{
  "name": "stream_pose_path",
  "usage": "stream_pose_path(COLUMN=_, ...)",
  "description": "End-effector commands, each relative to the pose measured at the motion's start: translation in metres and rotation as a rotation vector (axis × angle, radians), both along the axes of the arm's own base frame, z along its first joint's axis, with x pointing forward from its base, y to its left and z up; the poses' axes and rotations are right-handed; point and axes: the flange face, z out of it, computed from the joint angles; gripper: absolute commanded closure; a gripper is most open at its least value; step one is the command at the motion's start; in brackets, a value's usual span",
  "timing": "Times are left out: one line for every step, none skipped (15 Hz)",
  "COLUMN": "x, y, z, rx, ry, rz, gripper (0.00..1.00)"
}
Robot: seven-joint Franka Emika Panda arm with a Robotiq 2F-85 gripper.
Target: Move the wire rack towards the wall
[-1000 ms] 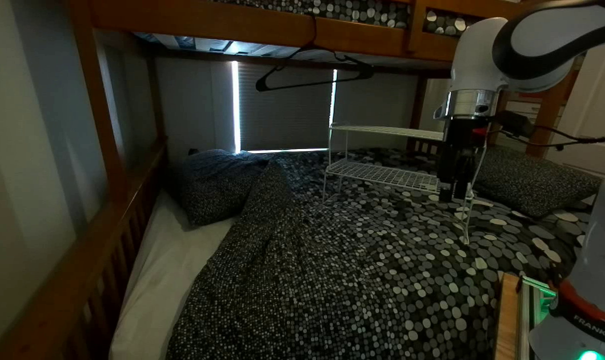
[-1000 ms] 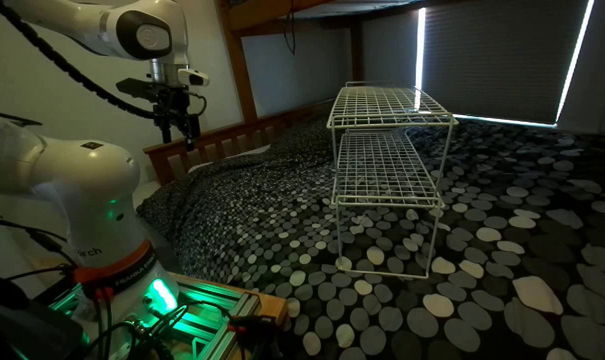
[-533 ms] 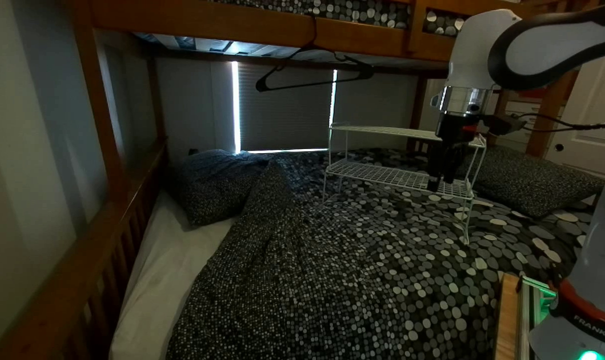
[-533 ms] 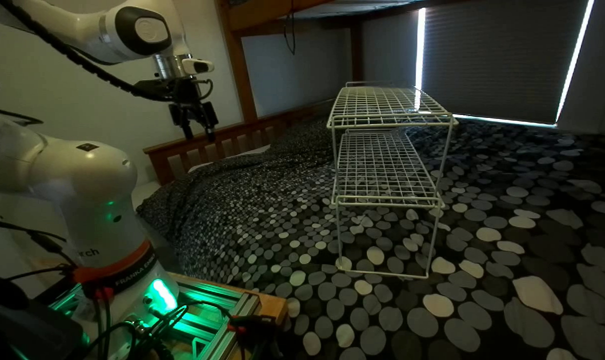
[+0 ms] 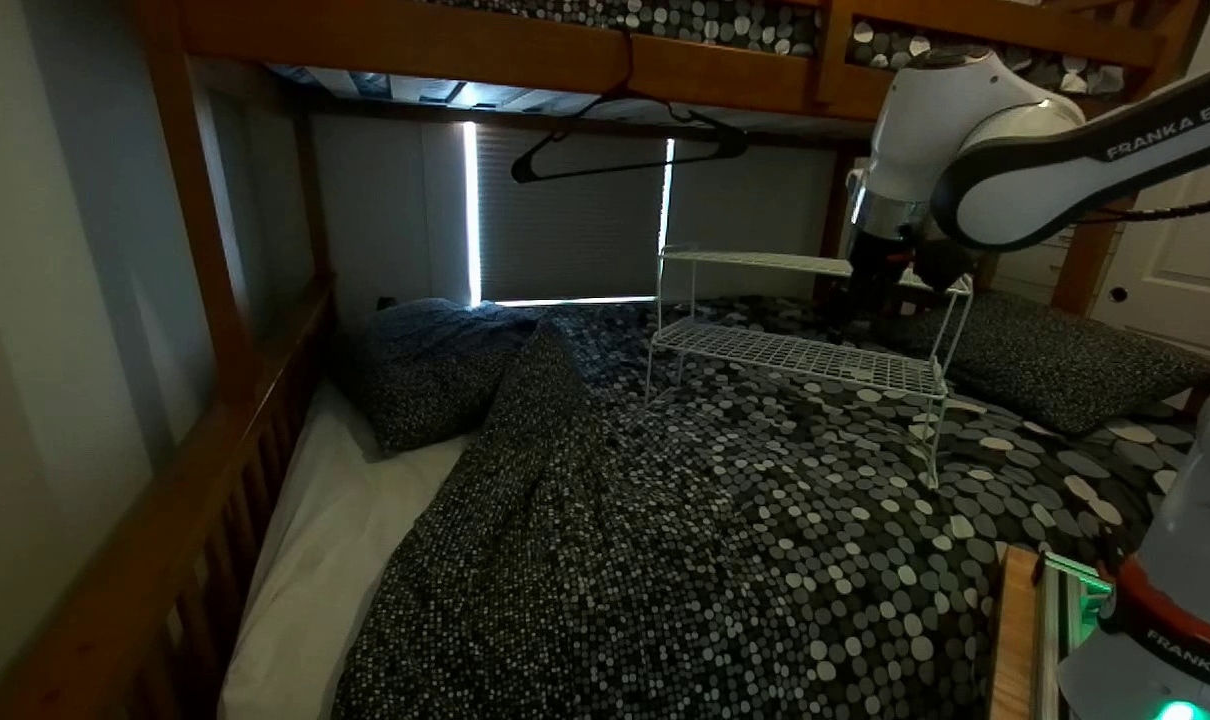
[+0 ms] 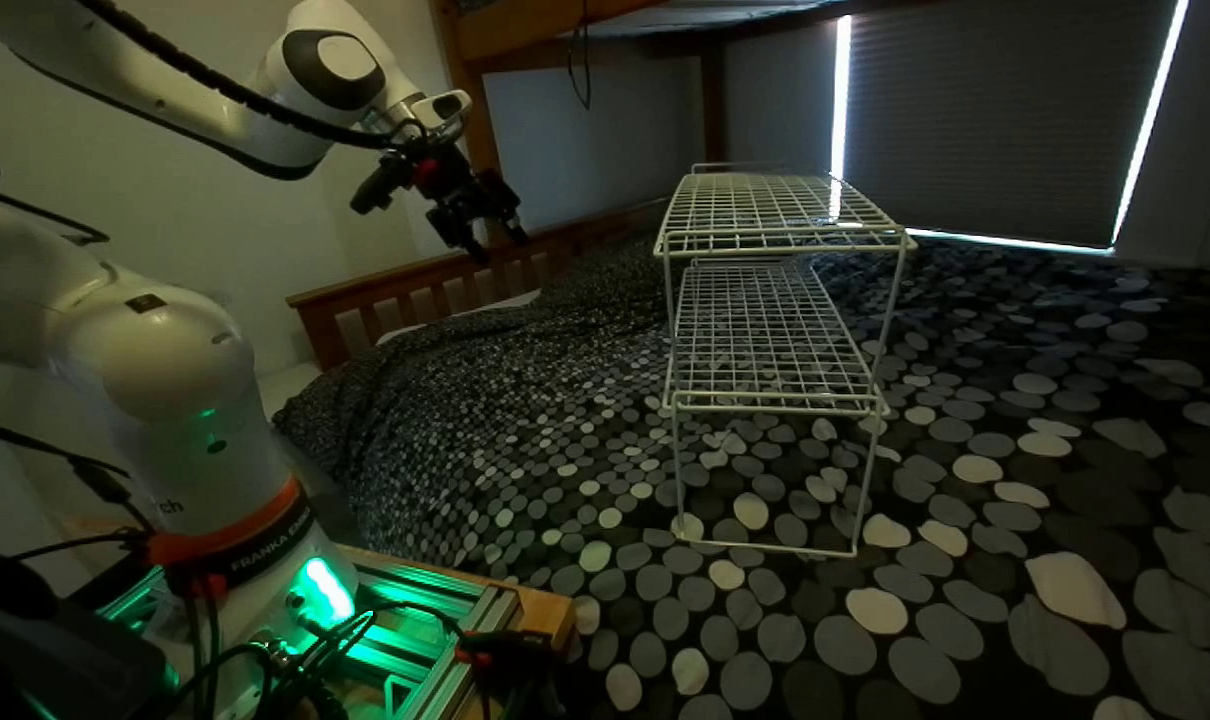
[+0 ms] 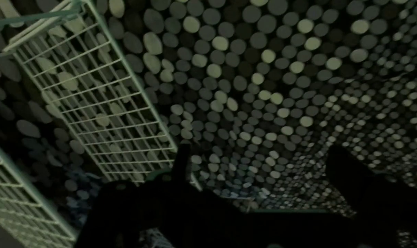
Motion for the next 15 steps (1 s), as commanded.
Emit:
stream_pose_path(x=0.022, y=-0.022, z=0.003, rx=-0.173, ry=-0.06, rz=-0.044, gripper=0.0)
stream_pose_path(x=0.027, y=-0.03, z=0.007, rx=-0.23, ry=-0.064, rz=-0.062, gripper=0.0)
stream_pose_path(x=0.031, y=-0.037, z=0.01, rx=-0.286, ry=-0.072, rz=-0.079, gripper=0.0)
stream_pose_path(x=0.035, y=-0.046, z=0.013, rx=-0.341, ry=-0.081, rz=-0.102, gripper=0.0)
stream_pose_path(x=0.039, y=-0.053, z=0.014, rx=-0.399, ry=-0.09, rz=-0.12, gripper=0.0)
stream_pose_path(x=0.042, y=-0.06, z=0.015, rx=-0.456, ry=-0.1, rz=-0.14, gripper=0.0)
stream_pose_path(x=0.046, y=-0.068, z=0.015, rx=-0.513, ry=-0.108, rz=-0.16, gripper=0.0)
stream_pose_path(x=0.049, y=-0.074, z=0.014, rx=-0.572, ry=-0.111, rz=-0.18, gripper=0.0)
stream_pose_path(x=0.053, y=-0.081, z=0.011, rx=-0.636, ry=-0.109, rz=-0.204, gripper=0.0)
stream_pose_path(x=0.056, y=-0.088, z=0.007, rx=-0.7, ry=-0.097, rz=-0.228, gripper=0.0)
stream_pose_path(x=0.058, y=-0.094, z=0.001, rx=-0.762, ry=-0.081, rz=-0.253, gripper=0.0)
stream_pose_path(x=0.06, y=-0.1, z=-0.007, rx=-0.826, ry=-0.059, rz=-0.278, gripper=0.0)
stream_pose_path(x=0.061, y=-0.106, z=-0.016, rx=-0.887, ry=-0.031, rz=-0.301, gripper=0.0)
stream_pose_path(x=0.062, y=-0.11, z=-0.026, rx=-0.945, ry=0.002, rz=-0.32, gripper=0.0)
stream_pose_path(x=0.063, y=-0.113, z=-0.036, rx=-1.002, ry=0.043, rz=-0.327, gripper=0.0)
